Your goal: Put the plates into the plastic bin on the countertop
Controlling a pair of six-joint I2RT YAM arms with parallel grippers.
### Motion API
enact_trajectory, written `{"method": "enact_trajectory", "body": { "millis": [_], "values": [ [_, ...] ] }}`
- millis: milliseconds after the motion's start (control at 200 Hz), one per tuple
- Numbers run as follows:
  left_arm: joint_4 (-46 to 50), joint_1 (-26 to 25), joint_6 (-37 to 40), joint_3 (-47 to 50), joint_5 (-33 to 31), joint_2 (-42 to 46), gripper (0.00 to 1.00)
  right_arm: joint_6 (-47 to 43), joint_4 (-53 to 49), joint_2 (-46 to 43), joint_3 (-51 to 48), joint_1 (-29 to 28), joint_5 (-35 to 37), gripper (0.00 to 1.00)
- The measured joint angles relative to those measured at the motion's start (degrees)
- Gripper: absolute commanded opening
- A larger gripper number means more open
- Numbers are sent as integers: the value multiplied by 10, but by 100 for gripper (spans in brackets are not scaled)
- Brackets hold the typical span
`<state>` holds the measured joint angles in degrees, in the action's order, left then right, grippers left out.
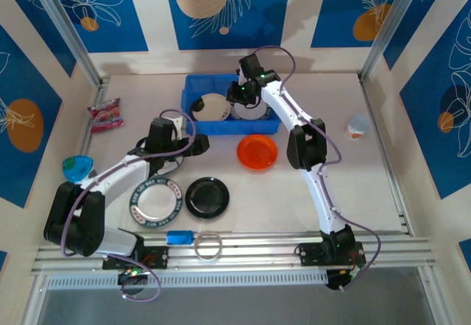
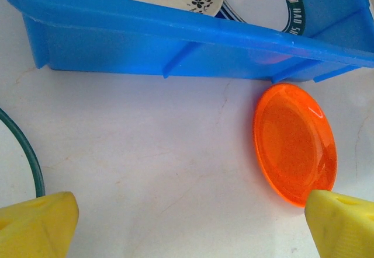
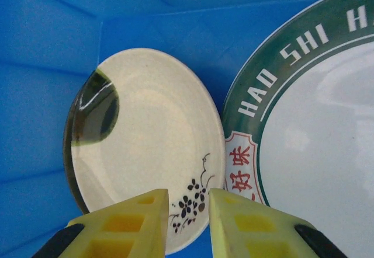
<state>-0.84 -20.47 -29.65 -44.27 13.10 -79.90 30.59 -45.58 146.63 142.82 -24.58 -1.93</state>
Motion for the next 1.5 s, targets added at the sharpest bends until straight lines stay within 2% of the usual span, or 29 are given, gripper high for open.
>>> {"method": "enact_trajectory", "body": {
  "millis": [500,860,1021,1501],
  "values": [
    [-2,0,0,-10,0,-34,98,19,12,63,16,1,-31,21],
    [-5,0,0,-15,4,-44,98,21,12,63,22,2,-49,26],
    [-9,0,0,-15,4,-49,98,21,7,69,55,0,-63,27],
    [-16,0,0,-25,9,-72,98,17,-22,73,72,-4,-45,31]
  ]
}}
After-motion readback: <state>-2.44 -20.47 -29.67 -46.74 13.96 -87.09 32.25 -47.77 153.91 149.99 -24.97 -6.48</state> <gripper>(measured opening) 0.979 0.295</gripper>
